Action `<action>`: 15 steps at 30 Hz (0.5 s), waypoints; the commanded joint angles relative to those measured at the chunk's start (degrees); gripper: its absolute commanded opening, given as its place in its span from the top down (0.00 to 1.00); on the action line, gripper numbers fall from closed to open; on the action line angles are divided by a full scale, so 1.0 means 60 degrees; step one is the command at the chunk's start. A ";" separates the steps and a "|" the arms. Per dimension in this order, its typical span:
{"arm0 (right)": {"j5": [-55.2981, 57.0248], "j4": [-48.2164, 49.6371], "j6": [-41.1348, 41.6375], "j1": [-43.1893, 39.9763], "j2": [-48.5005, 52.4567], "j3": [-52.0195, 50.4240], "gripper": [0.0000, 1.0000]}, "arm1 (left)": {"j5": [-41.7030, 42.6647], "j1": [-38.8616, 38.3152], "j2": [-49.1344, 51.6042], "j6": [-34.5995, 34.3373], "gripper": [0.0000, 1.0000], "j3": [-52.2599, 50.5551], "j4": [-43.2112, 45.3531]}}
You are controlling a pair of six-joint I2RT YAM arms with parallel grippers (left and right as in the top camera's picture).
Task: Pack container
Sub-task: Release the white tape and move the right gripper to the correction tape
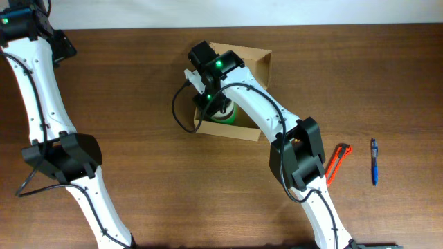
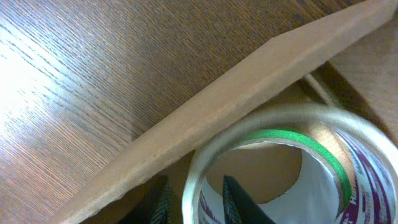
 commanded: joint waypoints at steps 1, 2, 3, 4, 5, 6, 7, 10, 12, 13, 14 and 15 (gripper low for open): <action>0.0175 0.0066 -0.0036 -0.0015 0.0073 0.0098 0.68 | 0.0007 0.0040 -0.0324 0.0113 0.00 -0.0047 -0.0007; 0.0299 0.0087 -0.0033 -0.0015 0.0073 0.0098 0.66 | 0.0007 0.0040 -0.0324 0.0113 0.00 -0.0047 -0.0007; 0.0463 0.0113 -0.0033 -0.0018 0.0069 0.0102 0.66 | 0.0007 0.0040 -0.0324 0.0113 0.00 -0.0047 -0.0007; 0.0576 0.0124 0.0004 -0.0036 0.0051 0.0102 0.66 | 0.0007 0.0040 -0.0324 0.0113 0.00 -0.0047 -0.0007; 0.0586 0.0124 0.0011 -0.0066 0.0011 0.0102 0.66 | 0.0007 0.0044 -0.0324 0.0113 0.00 -0.0047 -0.0007; 0.0583 0.0127 0.0040 -0.0106 -0.0029 0.0102 0.66 | 0.0007 0.0044 -0.0324 0.0113 0.00 -0.0047 -0.0007; 0.0586 0.0127 0.0040 -0.0131 -0.0109 0.0102 0.66 | 0.0007 0.0040 -0.0324 0.0113 0.00 -0.0047 -0.0007; 0.0586 0.0237 0.0040 -0.0259 -0.0506 0.0102 0.64 | 0.0007 0.0040 -0.0324 0.0113 0.00 -0.0047 -0.0007; 0.0594 0.0302 0.0036 -0.0353 -0.0896 0.0102 0.62 | 0.0007 0.0040 -0.0324 0.0113 0.00 -0.0047 -0.0007; 0.0597 0.0310 0.0036 -0.0390 -0.1060 0.0102 0.61 | 0.0007 0.0040 -0.0324 0.0113 0.00 -0.0047 -0.0007; 0.0637 0.0299 0.0040 -0.0452 -0.1293 0.0102 0.61 | 0.0007 0.0040 -0.0324 0.0113 0.00 -0.0047 -0.0007; 0.0747 0.0266 0.0044 -0.0503 -0.1490 0.0102 0.60 | 0.0007 0.0040 -0.0324 0.0113 0.00 -0.0047 -0.0007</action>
